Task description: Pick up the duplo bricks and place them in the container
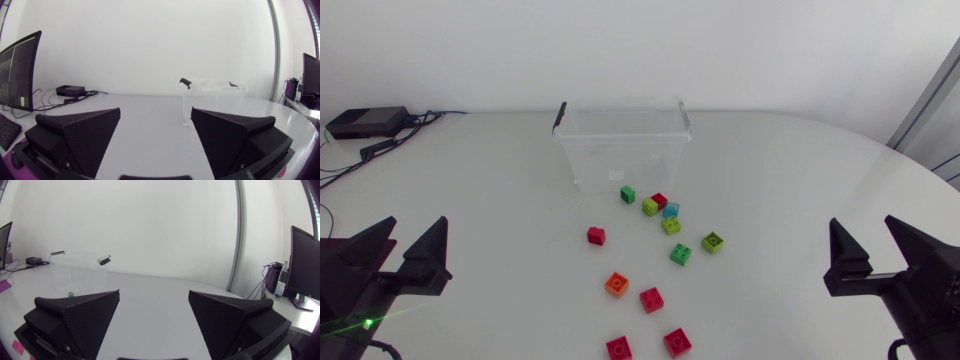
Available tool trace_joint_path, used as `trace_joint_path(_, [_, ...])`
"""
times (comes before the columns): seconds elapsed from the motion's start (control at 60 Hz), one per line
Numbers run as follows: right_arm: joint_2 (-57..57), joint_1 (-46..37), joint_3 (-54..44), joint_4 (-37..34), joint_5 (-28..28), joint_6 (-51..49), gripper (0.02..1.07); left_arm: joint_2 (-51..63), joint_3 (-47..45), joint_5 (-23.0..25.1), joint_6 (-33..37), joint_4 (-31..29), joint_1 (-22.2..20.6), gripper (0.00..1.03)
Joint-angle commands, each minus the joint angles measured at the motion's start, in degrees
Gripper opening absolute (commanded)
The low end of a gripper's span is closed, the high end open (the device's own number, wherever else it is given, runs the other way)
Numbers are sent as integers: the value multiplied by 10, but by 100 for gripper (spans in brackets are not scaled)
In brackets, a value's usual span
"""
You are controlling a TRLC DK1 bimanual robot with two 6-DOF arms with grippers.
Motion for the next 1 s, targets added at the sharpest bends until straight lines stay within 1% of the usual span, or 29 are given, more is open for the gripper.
trace_joint_path(0.0, [-3, 3, -13, -3, -2, 13, 102, -6, -14, 3, 7, 2, 0, 99])
trace_joint_path(0.833, [-3, 14, -13, -3, -2, 14, 102, -5, -13, 3, 3, 0, -10, 99])
trace_joint_path(0.983, [-4, 21, -13, -3, -1, 13, 102, -6, -13, -9, 4, -1, -6, 99])
